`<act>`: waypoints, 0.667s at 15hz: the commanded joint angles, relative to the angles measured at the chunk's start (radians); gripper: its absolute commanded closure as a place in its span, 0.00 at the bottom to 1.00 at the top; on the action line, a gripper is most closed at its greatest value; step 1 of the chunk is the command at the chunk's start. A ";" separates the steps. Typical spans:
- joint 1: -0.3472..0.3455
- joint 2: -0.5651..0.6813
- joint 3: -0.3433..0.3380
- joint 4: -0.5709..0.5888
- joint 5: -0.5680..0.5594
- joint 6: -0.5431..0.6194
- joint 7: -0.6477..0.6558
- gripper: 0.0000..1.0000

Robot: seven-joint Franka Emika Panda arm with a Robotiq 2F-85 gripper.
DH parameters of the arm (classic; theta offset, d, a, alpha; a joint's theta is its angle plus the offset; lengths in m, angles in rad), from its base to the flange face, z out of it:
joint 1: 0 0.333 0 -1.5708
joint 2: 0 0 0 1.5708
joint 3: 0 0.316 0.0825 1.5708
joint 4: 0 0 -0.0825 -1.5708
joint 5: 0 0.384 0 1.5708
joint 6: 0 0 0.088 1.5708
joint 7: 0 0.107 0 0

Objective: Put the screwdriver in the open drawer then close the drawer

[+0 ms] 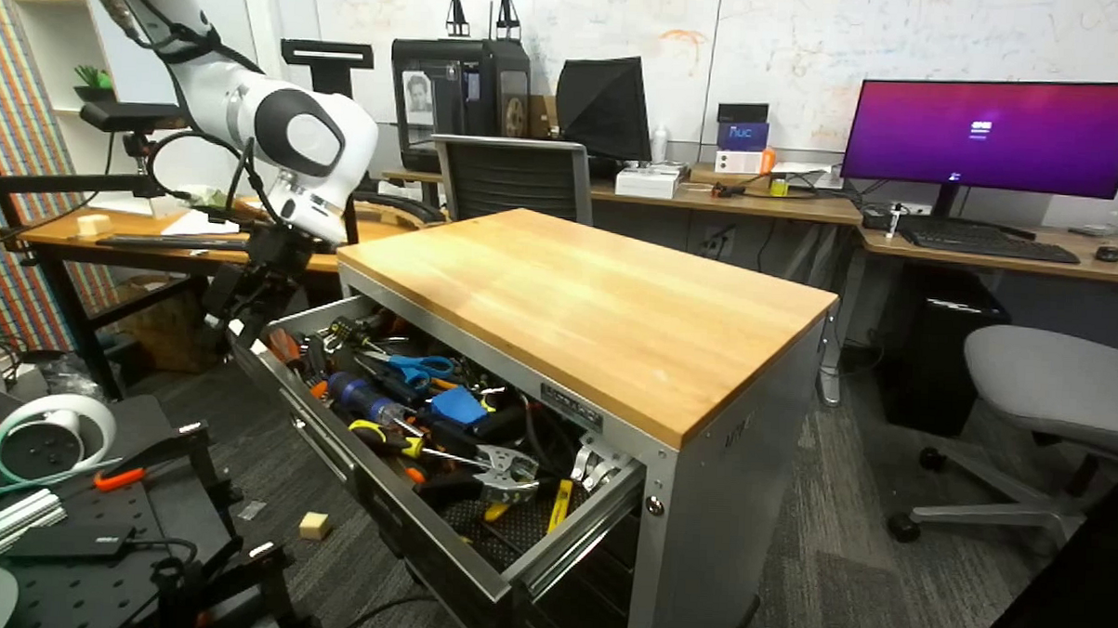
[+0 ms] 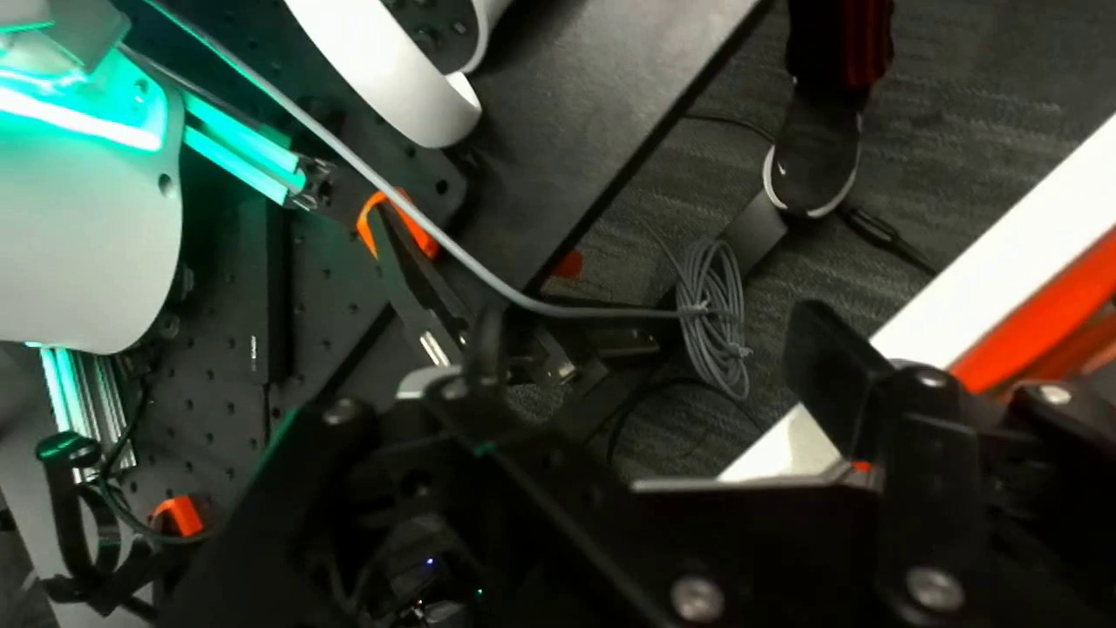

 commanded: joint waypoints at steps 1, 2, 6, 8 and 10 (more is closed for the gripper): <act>-0.014 0.034 0.033 0.017 0.032 -0.073 -0.170 0.51; -0.012 0.047 0.032 0.026 0.025 -0.085 -0.195 0.58; 0.003 0.148 0.019 0.111 -0.022 -0.074 -0.305 0.89; 0.015 0.201 0.005 0.171 -0.058 -0.072 -0.319 1.00; 0.041 0.251 -0.018 0.242 -0.129 -0.063 -0.288 1.00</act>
